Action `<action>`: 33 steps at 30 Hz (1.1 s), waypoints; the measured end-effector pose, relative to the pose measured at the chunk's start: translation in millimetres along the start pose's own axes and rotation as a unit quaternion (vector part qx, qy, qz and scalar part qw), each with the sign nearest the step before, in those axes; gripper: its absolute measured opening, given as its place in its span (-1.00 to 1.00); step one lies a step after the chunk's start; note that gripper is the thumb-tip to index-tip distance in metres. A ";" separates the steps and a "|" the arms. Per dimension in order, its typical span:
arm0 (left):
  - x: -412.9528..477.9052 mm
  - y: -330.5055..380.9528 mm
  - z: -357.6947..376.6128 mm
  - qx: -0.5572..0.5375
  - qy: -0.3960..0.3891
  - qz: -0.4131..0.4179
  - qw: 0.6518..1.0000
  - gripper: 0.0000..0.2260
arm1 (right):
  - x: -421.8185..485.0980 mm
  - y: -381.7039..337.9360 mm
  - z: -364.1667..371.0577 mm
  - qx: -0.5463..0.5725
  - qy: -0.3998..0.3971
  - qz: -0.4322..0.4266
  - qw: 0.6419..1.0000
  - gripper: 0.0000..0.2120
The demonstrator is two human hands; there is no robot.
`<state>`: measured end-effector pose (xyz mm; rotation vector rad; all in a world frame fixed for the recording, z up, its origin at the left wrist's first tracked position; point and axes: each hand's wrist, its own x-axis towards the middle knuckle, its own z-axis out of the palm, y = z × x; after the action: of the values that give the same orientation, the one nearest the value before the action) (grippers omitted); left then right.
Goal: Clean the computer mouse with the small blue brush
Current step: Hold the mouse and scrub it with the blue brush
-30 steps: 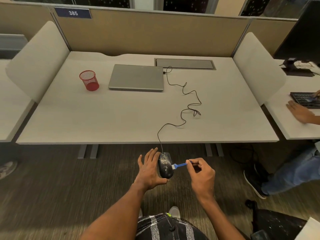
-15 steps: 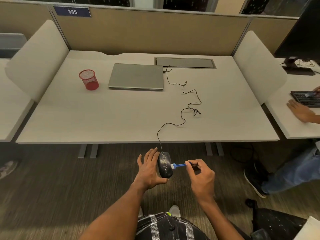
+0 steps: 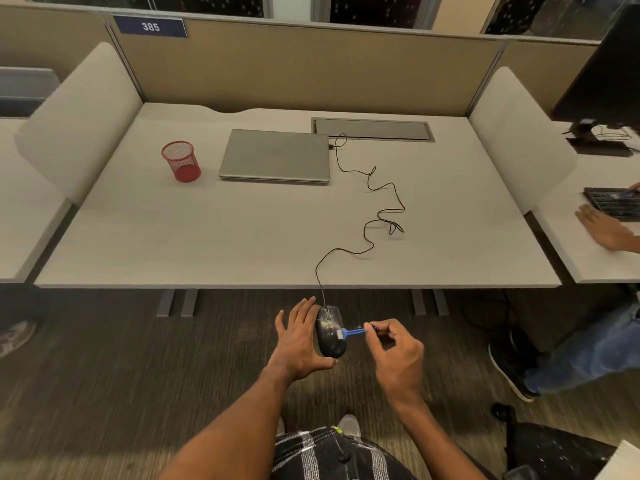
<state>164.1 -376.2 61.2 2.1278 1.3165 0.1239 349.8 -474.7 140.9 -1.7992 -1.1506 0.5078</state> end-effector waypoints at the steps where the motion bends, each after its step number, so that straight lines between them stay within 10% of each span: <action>1: 0.1 0.0 -0.4 -0.001 0.000 0.000 1.000 0.12 | 0.1 -0.6 0.8 0.001 -0.010 0.000 1.000 -0.94; 33: 6.3 -1.6 -1.2 0.032 -0.018 0.021 0.999 0.12 | 41.0 -11.2 18.2 -0.070 0.040 0.060 0.995 -0.94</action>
<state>165.6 -370.0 59.8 2.2020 1.2705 0.0618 350.8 -428.8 146.5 -2.0005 -1.0500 0.4302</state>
